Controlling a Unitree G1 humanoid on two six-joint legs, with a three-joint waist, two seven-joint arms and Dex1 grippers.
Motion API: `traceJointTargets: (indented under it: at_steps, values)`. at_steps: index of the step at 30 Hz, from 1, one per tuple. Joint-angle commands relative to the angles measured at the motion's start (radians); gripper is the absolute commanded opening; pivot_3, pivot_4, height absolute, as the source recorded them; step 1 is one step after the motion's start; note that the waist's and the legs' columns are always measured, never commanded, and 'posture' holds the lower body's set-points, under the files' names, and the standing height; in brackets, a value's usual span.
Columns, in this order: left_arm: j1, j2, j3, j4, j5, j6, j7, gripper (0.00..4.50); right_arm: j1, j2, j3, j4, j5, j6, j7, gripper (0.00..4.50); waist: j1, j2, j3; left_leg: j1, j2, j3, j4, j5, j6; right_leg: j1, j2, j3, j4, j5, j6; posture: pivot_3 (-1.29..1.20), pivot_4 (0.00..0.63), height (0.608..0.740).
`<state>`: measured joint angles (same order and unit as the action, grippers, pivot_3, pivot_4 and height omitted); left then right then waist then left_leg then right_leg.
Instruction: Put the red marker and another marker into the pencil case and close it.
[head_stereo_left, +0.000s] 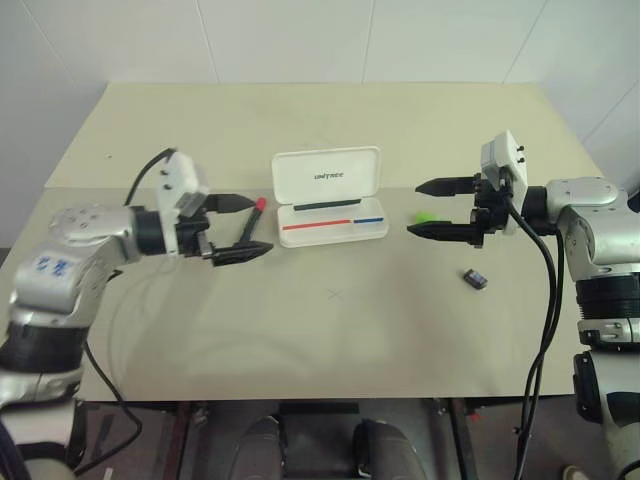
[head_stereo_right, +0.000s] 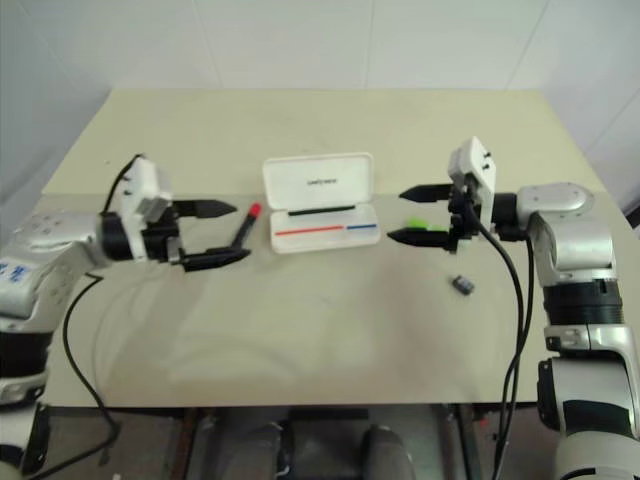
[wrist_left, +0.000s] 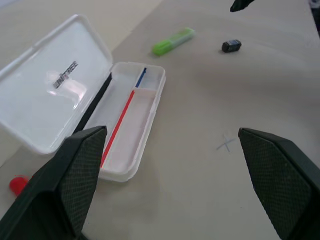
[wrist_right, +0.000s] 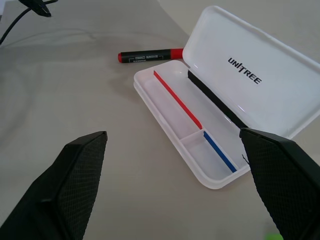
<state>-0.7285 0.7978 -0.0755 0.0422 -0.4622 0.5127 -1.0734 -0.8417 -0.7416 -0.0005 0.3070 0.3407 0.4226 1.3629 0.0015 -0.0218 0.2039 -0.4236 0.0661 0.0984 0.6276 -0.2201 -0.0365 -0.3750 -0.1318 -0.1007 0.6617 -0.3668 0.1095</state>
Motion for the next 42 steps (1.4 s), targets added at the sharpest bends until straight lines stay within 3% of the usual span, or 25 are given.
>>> traceJointTargets:
  at_steps: [1, 8, 18, 25, 35, 38, 42]
  values:
    - [-0.119, -0.070, -0.124, 0.222, 0.130, -0.146, -0.123, 4.50, 0.027, -0.034, -0.030, -0.137, 0.062, 0.062, 0.012, 4.47, 0.001, 0.000, 0.000, 0.000, 0.000, 0.000, 0.001, 0.000, 0.000, 0.000, 0.000, 0.000, 0.001, 0.000, 0.000, 0.00, 0.150, 0.740]
    - [-0.288, -0.206, -0.228, 0.586, 0.277, -0.362, -0.292, 4.50, 0.206, -0.119, -0.115, -0.443, 0.177, 0.203, -0.045, 4.47, 0.000, -0.001, 0.001, -0.001, 0.000, 0.000, 0.002, 0.000, 0.000, -0.001, 0.001, 0.000, 0.001, 0.000, 0.000, 0.00, 0.150, 0.740]
    - [-0.425, -0.348, -0.221, 0.935, 0.434, -0.608, -0.239, 4.50, 0.366, -0.169, -0.241, -0.663, 0.292, 0.315, -0.189, 4.47, 0.005, -0.003, 0.002, -0.001, 0.000, 0.000, 0.002, -0.001, 0.001, 0.000, 0.000, -0.001, 0.000, 0.000, 0.000, 0.00, 0.150, 0.740]
    - [-0.457, -0.384, -0.169, 1.007, 0.443, -0.619, -0.210, 4.50, 0.403, -0.189, -0.257, -0.699, 0.329, 0.329, -0.235, 4.47, 0.009, -0.004, 0.002, -0.001, 0.000, 0.000, 0.003, -0.001, 0.002, 0.000, 0.000, -0.001, 0.000, 0.000, 0.000, 0.00, 0.150, 0.740]
    - [-0.428, -0.416, -0.240, 1.055, 0.601, -0.608, -0.109, 4.50, 0.388, -0.193, -0.240, -0.696, 0.348, 0.322, -0.266, 4.47, 0.016, -0.004, 0.002, -0.001, 0.000, -0.001, 0.003, -0.001, 0.002, 0.000, 0.000, -0.001, 0.000, 0.000, 0.000, 0.00, 0.150, 0.740]
    - [-0.436, -0.425, -0.239, 1.076, 0.623, -0.603, -0.074, 3.88, 0.395, -0.193, -0.243, -0.706, 0.355, 0.324, -0.276, 4.50, 0.021, -0.004, 0.001, -0.001, 0.000, -0.001, 0.003, -0.001, 0.002, 0.000, 0.000, 0.000, 0.000, 0.000, 0.000, 0.00, 0.150, 0.740]
    - [-0.449, -0.434, -0.237, 1.091, 0.642, -0.610, -0.036, 2.62, 0.404, -0.196, -0.248, -0.714, 0.356, 0.324, -0.286, 4.50, 0.022, -0.005, 0.000, 0.000, 0.000, -0.001, 0.003, -0.001, 0.003, 0.001, 0.000, 0.000, 0.000, 0.000, 0.000, 0.00, 0.150, 0.740]
